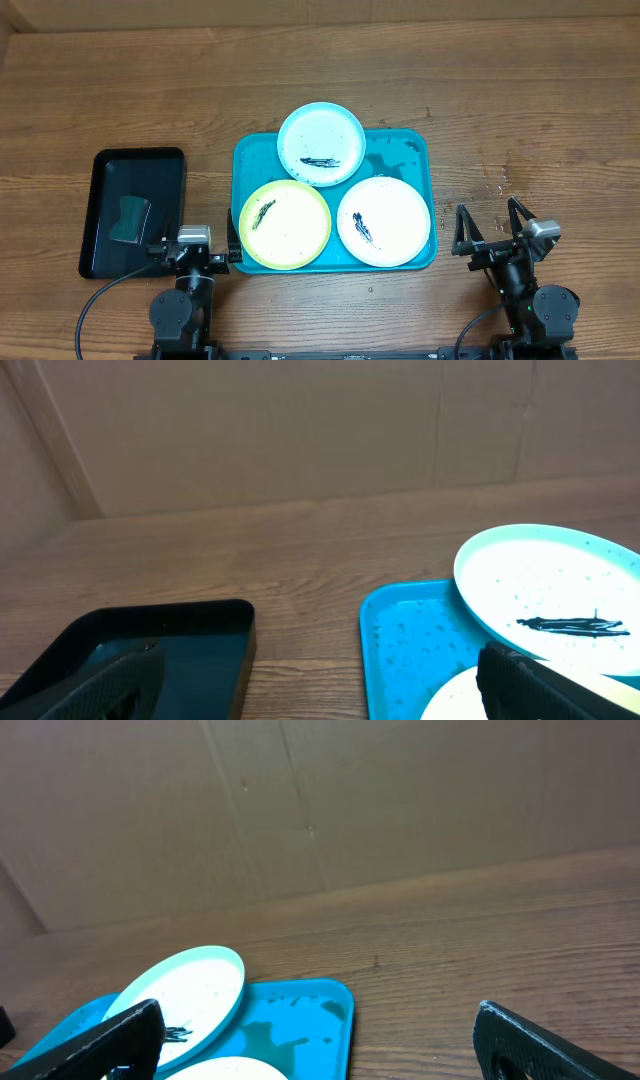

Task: Clean dirty plates on tray and stack at the side

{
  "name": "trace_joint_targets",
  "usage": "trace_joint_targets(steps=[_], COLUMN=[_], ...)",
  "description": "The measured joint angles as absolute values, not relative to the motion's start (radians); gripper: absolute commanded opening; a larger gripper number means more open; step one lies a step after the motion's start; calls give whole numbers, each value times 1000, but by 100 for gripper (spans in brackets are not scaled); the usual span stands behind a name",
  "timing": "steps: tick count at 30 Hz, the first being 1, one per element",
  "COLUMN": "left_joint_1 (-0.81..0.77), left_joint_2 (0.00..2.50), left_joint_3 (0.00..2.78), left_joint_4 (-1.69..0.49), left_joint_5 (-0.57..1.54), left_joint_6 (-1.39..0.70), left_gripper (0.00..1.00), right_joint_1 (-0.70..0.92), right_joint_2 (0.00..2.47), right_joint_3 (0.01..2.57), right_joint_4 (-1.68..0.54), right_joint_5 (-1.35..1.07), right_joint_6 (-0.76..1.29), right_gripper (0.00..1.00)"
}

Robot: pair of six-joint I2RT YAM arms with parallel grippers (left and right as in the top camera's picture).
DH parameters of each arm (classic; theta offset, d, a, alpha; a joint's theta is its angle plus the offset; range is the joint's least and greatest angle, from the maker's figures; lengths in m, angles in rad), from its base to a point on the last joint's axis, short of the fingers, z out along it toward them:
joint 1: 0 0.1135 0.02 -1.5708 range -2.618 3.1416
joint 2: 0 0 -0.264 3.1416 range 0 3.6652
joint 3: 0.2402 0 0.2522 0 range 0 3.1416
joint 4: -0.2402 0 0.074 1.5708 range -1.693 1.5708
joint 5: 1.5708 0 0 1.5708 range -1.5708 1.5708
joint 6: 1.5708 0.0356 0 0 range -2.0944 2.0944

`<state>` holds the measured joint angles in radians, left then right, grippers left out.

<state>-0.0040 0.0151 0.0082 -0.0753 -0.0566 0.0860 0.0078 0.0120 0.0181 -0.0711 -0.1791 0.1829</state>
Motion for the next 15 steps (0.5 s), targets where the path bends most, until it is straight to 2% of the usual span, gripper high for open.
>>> trace_joint_targets(steps=[15], left_joint_1=[-4], left_joint_2=[15], left_joint_3=[8], left_joint_4=[-75], left_joint_5=[-57], left_joint_6=[86], left_gripper=[100], right_joint_1=[8], right_joint_2=[21], right_joint_3=[18], right_joint_4=[-71], right_joint_5=[-179], right_joint_6=[183], right_gripper=[100])
